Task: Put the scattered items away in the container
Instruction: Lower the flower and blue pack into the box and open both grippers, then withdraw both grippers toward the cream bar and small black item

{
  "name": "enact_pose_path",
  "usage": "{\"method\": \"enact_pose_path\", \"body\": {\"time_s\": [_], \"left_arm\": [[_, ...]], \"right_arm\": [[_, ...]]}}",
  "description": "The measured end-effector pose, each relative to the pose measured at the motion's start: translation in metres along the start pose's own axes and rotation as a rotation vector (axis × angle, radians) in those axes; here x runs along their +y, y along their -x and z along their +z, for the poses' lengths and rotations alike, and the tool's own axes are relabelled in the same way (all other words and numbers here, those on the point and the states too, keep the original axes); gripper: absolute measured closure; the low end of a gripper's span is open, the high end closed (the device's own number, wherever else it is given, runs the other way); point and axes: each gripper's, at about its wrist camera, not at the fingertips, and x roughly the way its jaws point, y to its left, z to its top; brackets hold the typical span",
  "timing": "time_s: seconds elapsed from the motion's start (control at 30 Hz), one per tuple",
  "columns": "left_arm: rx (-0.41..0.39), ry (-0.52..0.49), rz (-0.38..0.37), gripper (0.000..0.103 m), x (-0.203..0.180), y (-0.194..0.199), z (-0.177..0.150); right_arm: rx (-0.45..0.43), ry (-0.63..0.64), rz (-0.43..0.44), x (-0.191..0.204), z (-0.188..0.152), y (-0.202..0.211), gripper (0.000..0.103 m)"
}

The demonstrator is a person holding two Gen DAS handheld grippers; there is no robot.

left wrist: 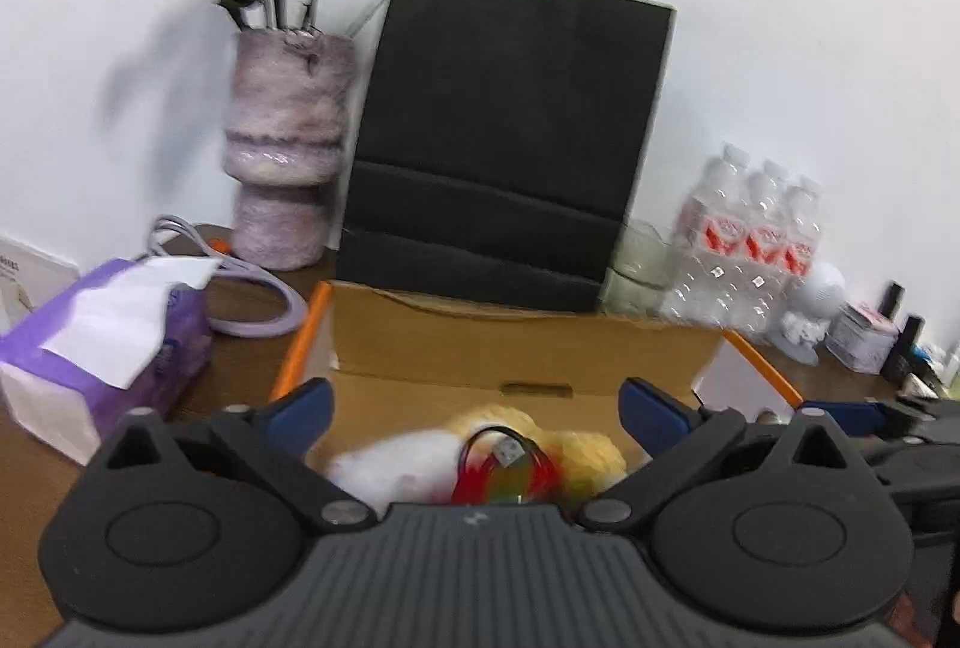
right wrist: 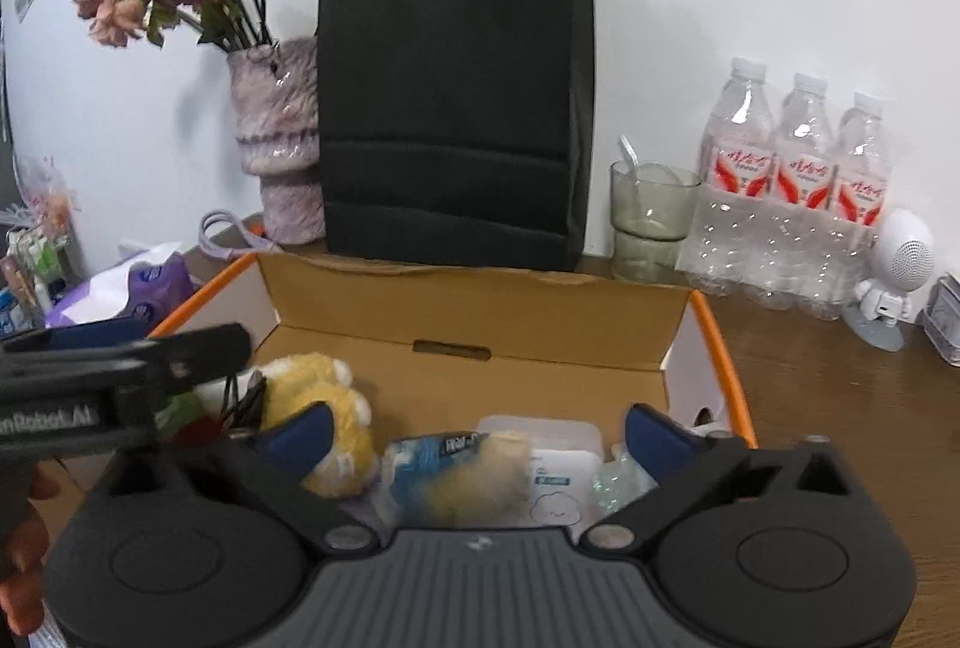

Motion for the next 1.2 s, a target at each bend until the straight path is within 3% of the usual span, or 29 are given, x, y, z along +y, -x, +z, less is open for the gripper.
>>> {"method": "enact_pose_path", "body": {"time_s": [0.67,1.2], "left_arm": [[-0.037,0.01,0.007,0.0,-0.004,0.03,0.003],[-0.037,-0.041,-0.057,0.0,-0.014,0.097,-0.029]], "right_arm": [[-0.025,0.006,-0.004,0.005,0.002,0.032,0.0],[-0.05,0.039,-0.049,-0.002,-0.044,0.1,0.0]]}}
